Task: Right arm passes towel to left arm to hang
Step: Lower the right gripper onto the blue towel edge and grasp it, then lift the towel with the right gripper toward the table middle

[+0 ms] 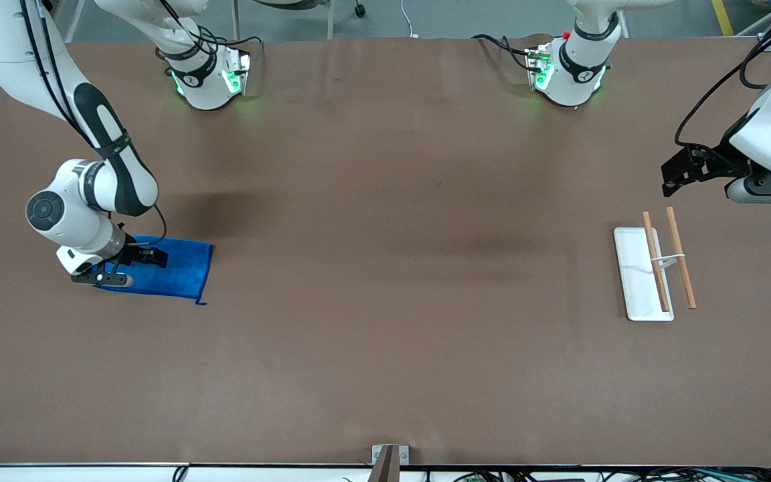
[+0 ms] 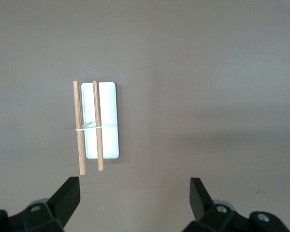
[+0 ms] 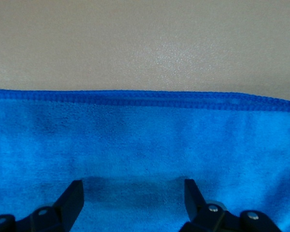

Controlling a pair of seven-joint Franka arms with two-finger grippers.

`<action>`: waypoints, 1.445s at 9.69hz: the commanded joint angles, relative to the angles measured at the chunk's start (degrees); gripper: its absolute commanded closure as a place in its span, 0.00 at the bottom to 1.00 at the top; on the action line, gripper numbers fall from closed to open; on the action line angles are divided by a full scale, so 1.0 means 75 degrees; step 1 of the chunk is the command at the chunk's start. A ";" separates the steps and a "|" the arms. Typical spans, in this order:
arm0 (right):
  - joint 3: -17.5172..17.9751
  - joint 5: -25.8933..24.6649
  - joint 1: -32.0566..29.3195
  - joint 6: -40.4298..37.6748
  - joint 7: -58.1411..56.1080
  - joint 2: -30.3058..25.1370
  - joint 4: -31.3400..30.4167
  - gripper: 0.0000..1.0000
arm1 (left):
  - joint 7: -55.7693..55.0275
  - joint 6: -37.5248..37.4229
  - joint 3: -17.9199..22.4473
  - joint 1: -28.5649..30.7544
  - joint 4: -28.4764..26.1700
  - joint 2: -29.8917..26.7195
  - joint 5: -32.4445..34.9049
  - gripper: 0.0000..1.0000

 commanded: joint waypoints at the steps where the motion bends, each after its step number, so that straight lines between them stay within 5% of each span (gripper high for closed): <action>1: 0.0039 0.0014 -0.0071 0.0566 -0.0112 -0.0016 -0.0350 0.41 | 0.0054 0.0107 -0.0017 0.0042 -0.0255 0.0031 -0.0100 0.00; 2: 0.0050 0.0038 -0.0071 0.0568 -0.0043 -0.0016 -0.0351 0.73 | 0.0054 0.0119 -0.0017 0.0053 -0.0244 0.0042 -0.0100 0.00; 3: 0.0050 0.0061 -0.0071 0.0510 -0.0019 -0.0016 -0.0339 0.89 | 0.0066 0.0107 -0.0017 0.0042 -0.0243 0.0042 -0.0100 0.00; 6: 0.0097 0.0573 0.0034 -0.0435 0.0029 -0.0203 -0.0106 0.92 | 0.0066 0.0072 -0.0005 0.0042 -0.0208 0.0054 -0.0088 0.00; 14: 0.0365 0.1019 0.0281 -0.4749 0.0017 -0.1339 0.2096 1.00 | -0.0776 -0.0174 -0.0040 -0.0087 0.0366 0.0358 -0.0065 0.00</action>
